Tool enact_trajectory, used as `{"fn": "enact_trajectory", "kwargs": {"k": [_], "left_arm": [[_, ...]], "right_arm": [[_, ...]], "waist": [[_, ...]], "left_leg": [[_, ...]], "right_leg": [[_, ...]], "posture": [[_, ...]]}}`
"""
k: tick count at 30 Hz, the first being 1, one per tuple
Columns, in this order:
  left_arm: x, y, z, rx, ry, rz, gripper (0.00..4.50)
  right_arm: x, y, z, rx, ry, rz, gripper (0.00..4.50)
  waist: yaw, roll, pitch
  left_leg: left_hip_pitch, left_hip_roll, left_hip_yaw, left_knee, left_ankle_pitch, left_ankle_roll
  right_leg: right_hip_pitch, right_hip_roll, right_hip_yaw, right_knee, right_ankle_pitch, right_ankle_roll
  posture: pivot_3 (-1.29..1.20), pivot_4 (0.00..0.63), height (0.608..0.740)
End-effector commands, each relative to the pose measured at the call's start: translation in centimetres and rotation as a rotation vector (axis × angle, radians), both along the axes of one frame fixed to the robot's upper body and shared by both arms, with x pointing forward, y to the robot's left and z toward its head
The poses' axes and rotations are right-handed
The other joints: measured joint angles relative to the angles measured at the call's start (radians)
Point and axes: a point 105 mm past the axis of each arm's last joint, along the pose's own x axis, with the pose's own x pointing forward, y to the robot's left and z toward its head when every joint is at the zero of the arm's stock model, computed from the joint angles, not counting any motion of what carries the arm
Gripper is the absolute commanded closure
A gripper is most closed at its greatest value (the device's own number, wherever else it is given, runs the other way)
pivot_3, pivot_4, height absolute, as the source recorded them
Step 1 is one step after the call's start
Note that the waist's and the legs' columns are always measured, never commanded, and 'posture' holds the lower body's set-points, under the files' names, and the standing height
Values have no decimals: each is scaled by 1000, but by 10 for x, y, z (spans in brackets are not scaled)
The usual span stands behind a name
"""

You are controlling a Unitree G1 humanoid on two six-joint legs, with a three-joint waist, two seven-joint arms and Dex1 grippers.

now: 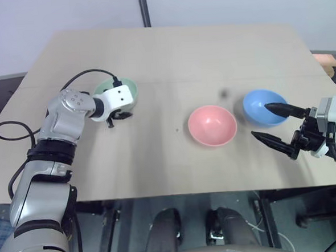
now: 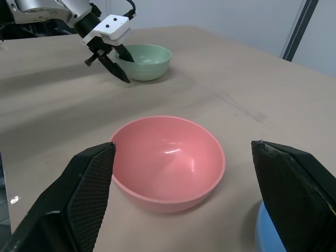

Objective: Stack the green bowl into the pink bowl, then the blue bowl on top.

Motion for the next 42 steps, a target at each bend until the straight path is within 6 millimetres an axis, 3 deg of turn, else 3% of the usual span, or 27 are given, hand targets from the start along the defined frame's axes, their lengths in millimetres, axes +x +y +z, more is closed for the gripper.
{"fn": "enact_trajectory", "kwargs": {"k": [1,7,13,16,20,24,30,37,42], "left_arm": [[0,-5,5,6,-18,-34,4453],[2,-13,12,40,-51,-92,4453],[19,-45,46,-8,-212,-190,4453],[22,-69,63,-30,-287,-283,4453],[10,-127,88,-101,-400,-535,4453],[-16,-160,78,-62,-360,-795,4453],[-41,-187,68,0,-319,-1048,4453],[-70,-211,60,17,-285,-1280,4453],[-90,-215,54,23,-248,-1409,4453]], "right_arm": [[-4,-2,12,-13,-62,-10,0],[-4,-2,12,-12,-63,-15,0],[-2,-2,11,-10,-65,-16,0],[-2,-1,11,-9,-66,-13,0],[-1,0,11,-10,-68,-13,0],[-1,0,10,-9,-70,-14,0],[-1,1,11,-5,-77,-20,0],[-2,1,10,0,-80,-34,0],[-4,1,9,3,-79,-43,0]], "waist": [[0,0,0],[0,0,0],[4,-1,0],[2,-1,0],[2,-1,0],[-6,0,1],[-1,0,1],[0,0,1],[-1,0,1]], "left_leg": [[0,0,0,0,0,0],[0,0,0,0,0,0],[-1,0,0,0,0,1],[-2,0,-1,1,0,1],[-2,-1,-1,1,1,-2],[-1,0,0,1,1,-2],[0,0,0,1,1,-2],[-1,-1,0,2,1,-2],[-1,0,0,2,1,-2]], "right_leg": [[0,0,0,0,0,0],[0,0,0,0,0,0],[0,0,-1,0,0,0],[0,0,-1,0,0,0],[0,0,-1,0,0,0],[0,0,0,0,0,0],[0,1,0,0,0,0],[0,1,0,0,0,0],[0,1,0,0,0,0]], "posture": [[0,150,740],[0,150,740],[0,150,740],[0,150,740],[0,150,740],[0,150,740],[0,150,740],[0,150,740],[0,150,740]]}}
